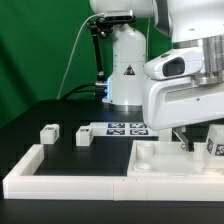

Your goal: Assemble one leg

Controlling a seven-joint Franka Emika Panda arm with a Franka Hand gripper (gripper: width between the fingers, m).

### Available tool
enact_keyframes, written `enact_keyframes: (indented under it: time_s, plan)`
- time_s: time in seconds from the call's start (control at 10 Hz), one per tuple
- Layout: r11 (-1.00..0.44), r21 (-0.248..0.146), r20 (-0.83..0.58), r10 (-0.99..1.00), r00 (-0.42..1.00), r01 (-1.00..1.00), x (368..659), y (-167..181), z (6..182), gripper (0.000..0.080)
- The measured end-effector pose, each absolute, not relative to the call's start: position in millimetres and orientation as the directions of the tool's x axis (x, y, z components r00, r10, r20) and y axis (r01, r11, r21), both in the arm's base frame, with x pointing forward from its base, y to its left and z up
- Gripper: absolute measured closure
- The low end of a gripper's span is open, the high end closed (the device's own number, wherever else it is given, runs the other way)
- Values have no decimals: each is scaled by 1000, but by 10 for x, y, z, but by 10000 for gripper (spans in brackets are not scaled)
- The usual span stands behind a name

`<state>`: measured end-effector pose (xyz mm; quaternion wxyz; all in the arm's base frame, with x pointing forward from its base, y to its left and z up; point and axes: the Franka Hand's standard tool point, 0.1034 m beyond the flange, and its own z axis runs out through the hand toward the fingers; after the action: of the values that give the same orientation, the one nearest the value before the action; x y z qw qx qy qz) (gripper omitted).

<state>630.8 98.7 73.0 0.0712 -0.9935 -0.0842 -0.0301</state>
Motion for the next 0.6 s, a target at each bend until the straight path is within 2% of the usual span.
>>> enact_keyframes:
  time_s: [0.1, 0.2, 0.3, 0.4, 0.5, 0.6]
  plan:
    - [-976, -136, 75, 163, 984, 172, 6327, 988, 746, 151]
    - [-975, -136, 82, 165, 983, 175, 6364, 1004, 782, 277]
    - [-975, -136, 83, 165, 983, 175, 6366, 1005, 779, 277]
    - [-975, -136, 82, 165, 983, 175, 6366, 1004, 777, 415]
    - [-975, -136, 82, 165, 983, 175, 6366, 1004, 777, 509]
    - [-975, -136, 82, 165, 983, 175, 6366, 1004, 777, 509]
